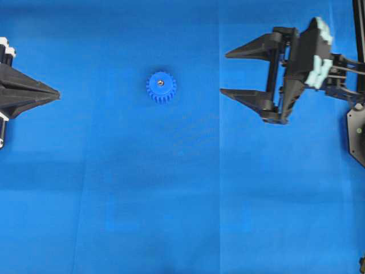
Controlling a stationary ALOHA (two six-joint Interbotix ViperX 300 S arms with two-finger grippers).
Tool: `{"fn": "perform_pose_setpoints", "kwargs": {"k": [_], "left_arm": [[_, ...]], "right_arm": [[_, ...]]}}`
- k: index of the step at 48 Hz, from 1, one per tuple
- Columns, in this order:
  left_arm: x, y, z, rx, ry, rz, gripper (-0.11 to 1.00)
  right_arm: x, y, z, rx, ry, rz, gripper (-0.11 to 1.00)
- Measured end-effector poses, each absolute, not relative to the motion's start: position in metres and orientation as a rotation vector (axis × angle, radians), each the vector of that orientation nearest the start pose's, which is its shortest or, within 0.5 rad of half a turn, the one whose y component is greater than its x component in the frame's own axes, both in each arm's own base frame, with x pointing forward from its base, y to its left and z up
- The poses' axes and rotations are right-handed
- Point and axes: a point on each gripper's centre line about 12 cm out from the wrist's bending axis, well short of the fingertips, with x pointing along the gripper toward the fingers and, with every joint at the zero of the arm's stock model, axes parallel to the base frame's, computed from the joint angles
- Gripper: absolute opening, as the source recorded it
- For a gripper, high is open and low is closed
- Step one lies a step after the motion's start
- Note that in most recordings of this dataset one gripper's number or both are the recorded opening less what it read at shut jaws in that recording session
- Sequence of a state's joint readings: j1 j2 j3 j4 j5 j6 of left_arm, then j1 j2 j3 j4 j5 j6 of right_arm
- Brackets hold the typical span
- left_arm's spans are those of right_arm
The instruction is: Insert the shaft placed at a random location into the center hole of the small gear at another random location.
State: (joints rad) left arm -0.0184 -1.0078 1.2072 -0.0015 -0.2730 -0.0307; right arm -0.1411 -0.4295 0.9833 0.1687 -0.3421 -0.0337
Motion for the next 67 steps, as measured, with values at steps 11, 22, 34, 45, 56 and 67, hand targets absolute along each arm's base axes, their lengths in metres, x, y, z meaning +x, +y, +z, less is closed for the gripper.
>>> {"fn": "perform_pose_setpoints", "kwargs": {"k": [11, 22, 34, 45, 56, 67], "left_arm": [[0.19, -0.0031, 0.2868, -0.036, -0.073, -0.017, 0.0], [0.1898, -0.0034, 0.2871, -0.034, -0.075, -0.019, 0.0], [0.1898, -0.0031, 0.2871, -0.036, -0.075, -0.017, 0.0], [0.1898, -0.0034, 0.2871, -0.036, -0.075, -0.019, 0.0], [0.1899, -0.0034, 0.2877, -0.036, -0.076, -0.019, 0.0], [0.1898, -0.0031, 0.2871, -0.036, -0.075, -0.017, 0.0]], "right_arm": [[0.2923, -0.0479, 0.2441, 0.134, 0.193, -0.209, 0.79], [0.292, -0.0483, 0.2434, 0.136, 0.196, -0.211, 0.79], [0.2921, -0.0476, 0.2421, 0.136, 0.205, -0.208, 0.79], [0.292, -0.0476, 0.2419, 0.136, 0.207, -0.208, 0.79], [0.2918, -0.048, 0.2423, 0.136, 0.205, -0.209, 0.79], [0.2918, -0.0476, 0.2423, 0.137, 0.205, -0.208, 0.79]]}}
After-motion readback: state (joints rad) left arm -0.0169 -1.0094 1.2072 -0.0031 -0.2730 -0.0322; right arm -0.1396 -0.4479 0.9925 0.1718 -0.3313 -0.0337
